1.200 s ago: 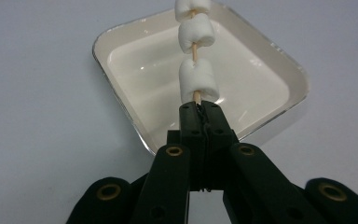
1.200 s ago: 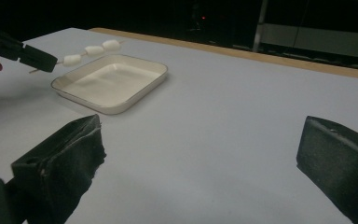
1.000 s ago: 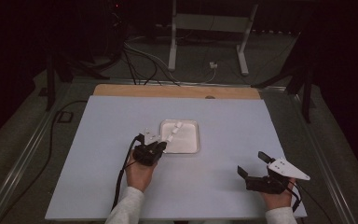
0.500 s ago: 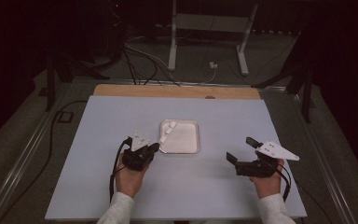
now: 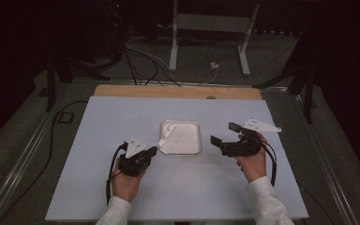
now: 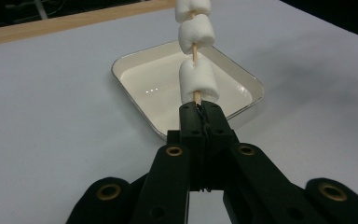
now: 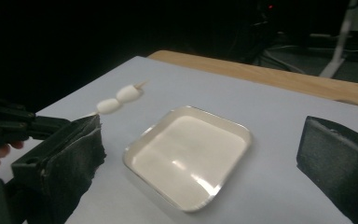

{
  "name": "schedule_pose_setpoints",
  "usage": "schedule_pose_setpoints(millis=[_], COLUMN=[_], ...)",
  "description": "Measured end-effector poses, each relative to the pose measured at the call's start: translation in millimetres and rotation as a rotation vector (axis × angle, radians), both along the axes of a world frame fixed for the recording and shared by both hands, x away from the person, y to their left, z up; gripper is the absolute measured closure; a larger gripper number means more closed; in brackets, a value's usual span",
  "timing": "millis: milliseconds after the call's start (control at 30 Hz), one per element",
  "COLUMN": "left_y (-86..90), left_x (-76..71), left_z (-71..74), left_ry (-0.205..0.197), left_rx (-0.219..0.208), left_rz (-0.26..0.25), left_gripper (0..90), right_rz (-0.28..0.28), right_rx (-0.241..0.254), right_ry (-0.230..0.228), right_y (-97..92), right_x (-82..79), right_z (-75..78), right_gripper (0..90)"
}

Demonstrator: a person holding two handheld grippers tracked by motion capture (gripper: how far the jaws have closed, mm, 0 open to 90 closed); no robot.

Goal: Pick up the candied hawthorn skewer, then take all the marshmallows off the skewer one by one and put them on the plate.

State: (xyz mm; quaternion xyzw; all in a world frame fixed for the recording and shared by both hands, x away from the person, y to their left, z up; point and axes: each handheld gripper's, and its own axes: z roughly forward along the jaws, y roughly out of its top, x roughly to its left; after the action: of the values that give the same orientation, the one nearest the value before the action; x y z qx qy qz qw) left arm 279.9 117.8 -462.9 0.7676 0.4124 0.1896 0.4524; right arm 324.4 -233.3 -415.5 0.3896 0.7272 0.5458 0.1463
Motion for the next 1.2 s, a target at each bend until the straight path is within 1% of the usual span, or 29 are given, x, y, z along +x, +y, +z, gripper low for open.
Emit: schedule_pose_setpoints(millis=[67,200,300,433,567,600,700,733,767,800,833,900,1033,1100,1167,1200], left_y=[0.5,2.4,3.1,2.6,0.9,0.5,-0.9,-1.3,-1.3,-1.7,-2.3,-4.2,-9.5,-11.1,-11.9,-12.2], left_x=[-1.3,-3.5,-4.6,-5.6,-7.4,-7.6,-8.5,-8.5,-8.8,-9.1,-9.3,-10.0,-12.0,-12.7,-13.2,-13.4], left_z=[0.6,2.3,3.1,3.9,5.5,6.1,6.9,7.1,7.2,7.4,7.7,8.6,10.1,10.8,11.1,11.2], left_ry=[-0.005,-0.016,-0.022,-0.029,-0.038,-0.039,-0.045,-0.046,-0.048,-0.050,-0.052,-0.056,-0.068,-0.072,-0.075,-0.077], left_rx=[0.002,-0.010,-0.013,-0.021,-0.022,-0.021,-0.023,-0.022,-0.025,-0.032,-0.034,-0.038,-0.041,-0.042,-0.045,-0.050], left_rz=[-0.001,-0.005,-0.005,-0.007,-0.010,-0.013,-0.016,-0.017,-0.016,-0.018,-0.023,-0.030,-0.050,-0.054,-0.056,-0.054], left_gripper=[90.0,90.0,90.0,90.0,90.0,90.0,90.0,90.0,90.0,90.0,90.0,90.0,90.0,90.0,90.0,90.0], right_rz=[0.013,0.039,0.052,0.074,0.092,0.095,0.109,0.116,0.134,0.134,0.143,0.155,0.163,0.165,0.167,0.172], right_rx=[0.002,0.018,0.047,0.052,0.086,0.093,0.127,0.144,0.177,0.177,0.188,0.193,0.209,0.221,0.236,0.238], right_ry=[0.004,0.025,0.047,0.062,0.091,0.098,0.127,0.138,0.175,0.175,0.194,0.229,0.284,0.322,0.355,0.361], right_y=[9.1,27.2,36.9,48.8,59.8,62.0,66.3,67.3,69.0,69.0,70.3,73.9,80.6,83.4,85.8,87.0], right_x=[2.5,8.7,14.1,21.1,27.3,28.4,32.9,34.2,36.8,36.8,38.2,40.5,44.3,46.7,48.5,49.2], right_z=[2.3,3.4,3.6,5.9,9.5,10.2,10.3,9.7,7.3,7.3,5.6,2.2,-2.2,-4.4,-6.9,-8.4], right_gripper=[0.5,0.5,0.5,0.5,0.7,3.8,8.0,11.7,16.2,16.2,18.4,23.5,38.0,45.3,50.5,52.1])
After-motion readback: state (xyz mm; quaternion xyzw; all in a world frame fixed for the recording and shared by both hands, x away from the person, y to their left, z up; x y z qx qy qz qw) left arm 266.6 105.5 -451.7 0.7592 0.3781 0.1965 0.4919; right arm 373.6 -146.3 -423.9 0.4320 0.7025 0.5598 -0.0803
